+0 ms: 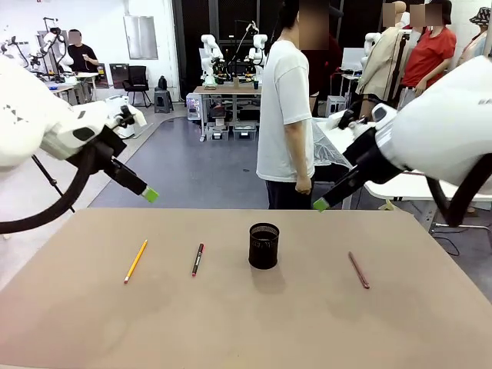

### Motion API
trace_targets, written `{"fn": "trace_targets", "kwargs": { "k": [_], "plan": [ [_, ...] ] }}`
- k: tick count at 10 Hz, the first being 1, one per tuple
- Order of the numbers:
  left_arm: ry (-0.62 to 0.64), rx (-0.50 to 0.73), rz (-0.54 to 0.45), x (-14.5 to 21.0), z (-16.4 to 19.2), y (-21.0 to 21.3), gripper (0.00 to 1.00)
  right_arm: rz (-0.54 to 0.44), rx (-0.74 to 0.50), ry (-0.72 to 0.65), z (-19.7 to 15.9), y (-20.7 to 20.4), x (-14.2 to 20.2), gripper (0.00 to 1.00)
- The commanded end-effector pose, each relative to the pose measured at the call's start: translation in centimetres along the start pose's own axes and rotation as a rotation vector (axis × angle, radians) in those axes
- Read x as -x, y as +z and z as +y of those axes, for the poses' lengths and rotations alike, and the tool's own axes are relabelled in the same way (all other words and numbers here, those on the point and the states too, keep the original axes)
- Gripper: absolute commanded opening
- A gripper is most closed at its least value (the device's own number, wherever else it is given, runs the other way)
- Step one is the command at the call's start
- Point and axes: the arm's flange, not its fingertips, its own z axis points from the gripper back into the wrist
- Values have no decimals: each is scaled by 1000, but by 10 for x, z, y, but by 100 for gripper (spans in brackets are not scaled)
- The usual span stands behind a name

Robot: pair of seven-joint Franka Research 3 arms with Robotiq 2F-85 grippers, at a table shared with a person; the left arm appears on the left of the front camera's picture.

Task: Place the pens into the pen holder.
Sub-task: Pick up a writing instrument from the table and place it into the Pen holder.

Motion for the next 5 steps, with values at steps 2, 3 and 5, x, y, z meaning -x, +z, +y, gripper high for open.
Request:
{"fn": "trace_targets", "kwargs": {
  "k": [2, 3, 5],
  "plan": [
    [-3, 0, -18, -9, 21, 10, 100, 23, 38, 42, -18, 36, -11, 100],
    [4, -2, -24, -10, 23, 14, 100, 0, 41, 42, -23, 49, -14, 100],
    [15, -15, -67, -7, 27, 19, 100, -31, 46, 23, -36, 68, -19, 100]
  ]
}}
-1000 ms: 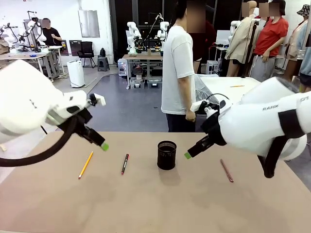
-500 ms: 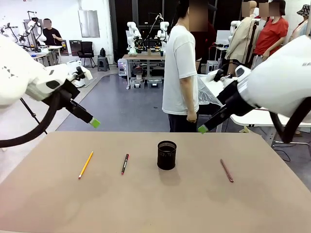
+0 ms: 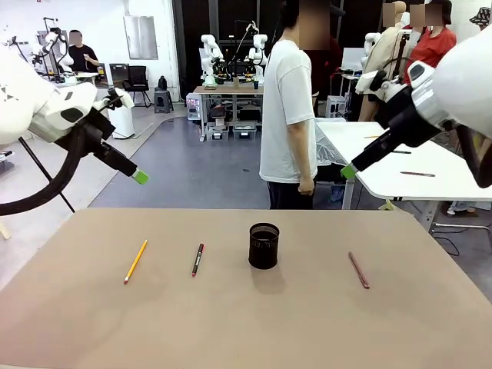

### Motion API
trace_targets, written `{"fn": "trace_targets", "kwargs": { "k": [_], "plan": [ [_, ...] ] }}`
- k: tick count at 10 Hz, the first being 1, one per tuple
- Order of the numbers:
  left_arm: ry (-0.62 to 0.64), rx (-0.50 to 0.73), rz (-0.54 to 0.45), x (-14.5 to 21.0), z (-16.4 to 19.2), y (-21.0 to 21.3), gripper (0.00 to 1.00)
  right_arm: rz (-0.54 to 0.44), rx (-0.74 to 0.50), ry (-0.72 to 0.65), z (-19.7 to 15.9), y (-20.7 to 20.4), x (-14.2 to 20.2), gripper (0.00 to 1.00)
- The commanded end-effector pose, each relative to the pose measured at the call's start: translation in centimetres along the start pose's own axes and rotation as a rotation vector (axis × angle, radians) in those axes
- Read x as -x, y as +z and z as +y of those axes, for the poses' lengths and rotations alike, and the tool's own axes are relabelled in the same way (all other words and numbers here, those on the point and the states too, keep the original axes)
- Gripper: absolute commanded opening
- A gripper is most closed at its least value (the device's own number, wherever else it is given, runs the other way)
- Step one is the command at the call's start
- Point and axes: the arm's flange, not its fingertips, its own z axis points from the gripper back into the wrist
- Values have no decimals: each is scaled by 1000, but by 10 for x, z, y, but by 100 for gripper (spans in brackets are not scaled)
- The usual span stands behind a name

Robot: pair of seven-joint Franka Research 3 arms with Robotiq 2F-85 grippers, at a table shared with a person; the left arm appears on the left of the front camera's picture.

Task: Place the pens into the pen holder.
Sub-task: Pick up a writing instrument from the table and place it into the Pen holder.

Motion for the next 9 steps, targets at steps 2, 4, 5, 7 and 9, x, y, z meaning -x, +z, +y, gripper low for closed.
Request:
{"fn": "trace_targets", "kwargs": {
  "k": [2, 4, 5, 7, 9],
  "plan": [
    [1, 1, -45, 3, 6, 3, 100, -21, -26, 7, -13, 9, 4, 100],
    [22, -23, -65, 2, 4, 4, 100, -23, -17, -4, -16, 5, 2, 100],
    [21, -5, -23, 1, 4, 4, 100, -18, -1, -16, -9, 9, 0, 100],
    [21, -5, -23, 1, 4, 4, 100, -18, -1, -16, -9, 9, 0, 100],
    [21, -5, -23, 1, 4, 4, 100, -18, -1, -16, -9, 9, 0, 100]
  ]
}}
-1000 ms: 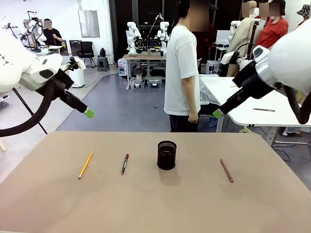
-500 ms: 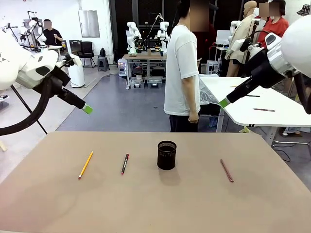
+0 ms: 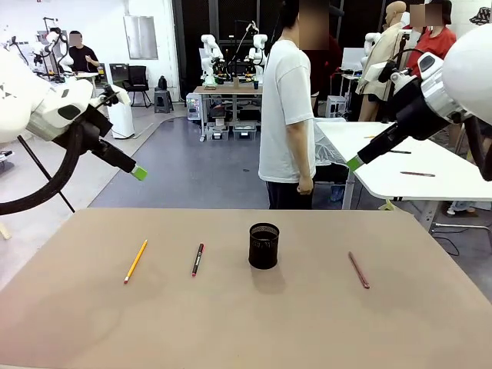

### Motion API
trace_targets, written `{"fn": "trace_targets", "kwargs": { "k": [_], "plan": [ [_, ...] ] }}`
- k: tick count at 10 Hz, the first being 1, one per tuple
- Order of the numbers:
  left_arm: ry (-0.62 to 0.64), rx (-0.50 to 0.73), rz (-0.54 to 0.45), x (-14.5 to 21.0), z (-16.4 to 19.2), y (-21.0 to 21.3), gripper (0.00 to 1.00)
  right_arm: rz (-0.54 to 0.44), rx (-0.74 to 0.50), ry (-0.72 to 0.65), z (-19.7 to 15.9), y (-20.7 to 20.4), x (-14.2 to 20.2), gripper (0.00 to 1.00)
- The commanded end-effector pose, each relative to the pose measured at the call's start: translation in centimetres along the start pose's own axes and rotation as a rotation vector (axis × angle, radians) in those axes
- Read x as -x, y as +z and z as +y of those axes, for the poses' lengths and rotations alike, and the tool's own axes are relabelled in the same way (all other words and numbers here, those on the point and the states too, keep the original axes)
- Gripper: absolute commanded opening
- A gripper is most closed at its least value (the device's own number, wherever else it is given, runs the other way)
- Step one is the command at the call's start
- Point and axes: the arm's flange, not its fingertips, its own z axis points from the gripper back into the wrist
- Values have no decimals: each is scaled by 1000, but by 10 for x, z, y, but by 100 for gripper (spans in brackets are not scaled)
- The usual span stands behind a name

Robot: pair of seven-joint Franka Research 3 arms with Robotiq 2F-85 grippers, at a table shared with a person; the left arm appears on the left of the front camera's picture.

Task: Place the pens into the pen holder.
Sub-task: Pick up a writing instrument from the table and place it into the Pen holder.

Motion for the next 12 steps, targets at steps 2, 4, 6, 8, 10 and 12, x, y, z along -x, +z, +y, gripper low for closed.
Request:
{"fn": "trace_targets", "kwargs": {
  "k": [2, 4, 6, 8, 10, 12],
  "plan": [
    [-1, 7, -1, 1, 1, 1, 100, -5, -4, -1, -1, 1, 0, 100],
    [-1, 7, -1, 1, 1, 1, 100, -5, -4, -1, -1, 1, 0, 100],
    [-1, 7, -1, 1, 1, 1, 100, -5, -4, -1, -1, 1, 0, 100],
    [86, -35, 127, 2, 5, -17, 100, -5, -4, -1, -1, 1, 0, 100],
    [239, -100, 283, 5, 3, -56, 100, -5, -4, -1, -1, 1, 0, 100],
    [387, -302, 408, 14, 17, -99, 100, -5, -4, -1, -1, 1, 0, 100]
  ]
}}
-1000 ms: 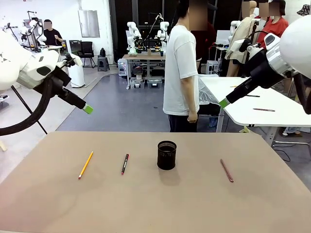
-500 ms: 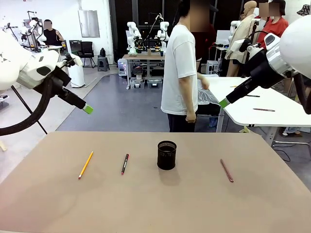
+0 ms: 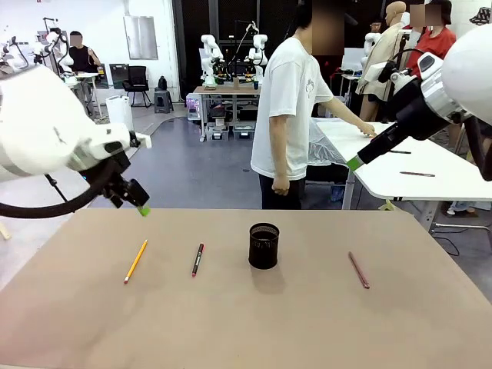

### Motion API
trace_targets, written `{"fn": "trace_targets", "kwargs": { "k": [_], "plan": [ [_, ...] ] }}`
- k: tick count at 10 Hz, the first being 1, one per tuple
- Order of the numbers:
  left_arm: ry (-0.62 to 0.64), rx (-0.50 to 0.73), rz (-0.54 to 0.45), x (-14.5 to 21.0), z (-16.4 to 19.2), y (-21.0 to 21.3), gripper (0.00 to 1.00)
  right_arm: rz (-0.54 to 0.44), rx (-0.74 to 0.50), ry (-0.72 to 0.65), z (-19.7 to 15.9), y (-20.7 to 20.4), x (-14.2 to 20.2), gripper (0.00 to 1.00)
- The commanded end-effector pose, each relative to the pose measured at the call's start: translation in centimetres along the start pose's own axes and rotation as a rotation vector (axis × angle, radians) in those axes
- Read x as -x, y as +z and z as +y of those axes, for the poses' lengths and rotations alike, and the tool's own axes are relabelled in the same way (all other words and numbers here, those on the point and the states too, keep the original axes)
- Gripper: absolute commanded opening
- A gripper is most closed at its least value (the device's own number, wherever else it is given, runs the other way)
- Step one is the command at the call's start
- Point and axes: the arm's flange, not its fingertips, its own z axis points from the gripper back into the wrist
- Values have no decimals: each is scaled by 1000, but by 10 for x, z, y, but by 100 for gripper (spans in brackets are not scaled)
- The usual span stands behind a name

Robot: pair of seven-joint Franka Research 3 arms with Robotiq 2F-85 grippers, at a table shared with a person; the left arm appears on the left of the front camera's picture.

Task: Place the pens into the pen holder.
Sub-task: Pick up a writing instrument from the table and place it into the Pen holder.

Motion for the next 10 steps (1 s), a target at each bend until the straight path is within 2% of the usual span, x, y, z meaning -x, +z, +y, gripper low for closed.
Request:
{"fn": "trace_targets", "kwargs": {
  "k": [1, 2, 3, 4, 5, 6, 10],
  "plan": [
    [46, -142, 127, -21, 0, -20, 100, -5, -6, -1, -1, 1, 1, 100],
    [34, -73, 182, -30, 9, -39, 100, -5, -6, -1, -1, 1, 1, 100],
    [34, -145, 241, -38, 22, -58, 100, -5, -6, -1, -1, 1, 1, 100],
    [44, -162, 260, -41, 25, -66, 100, -5, -6, -1, -1, 1, 1, 100],
    [55, -140, 229, -43, 24, -71, 100, -5, -6, -1, -1, 1, 1, 100],
    [39, -137, 224, -22, 23, -69, 100, -5, -6, -1, -1, 1, 1, 100],
    [37, -134, 238, -31, 24, -74, 100, -5, -6, -1, -1, 1, 1, 100]
  ]
}}
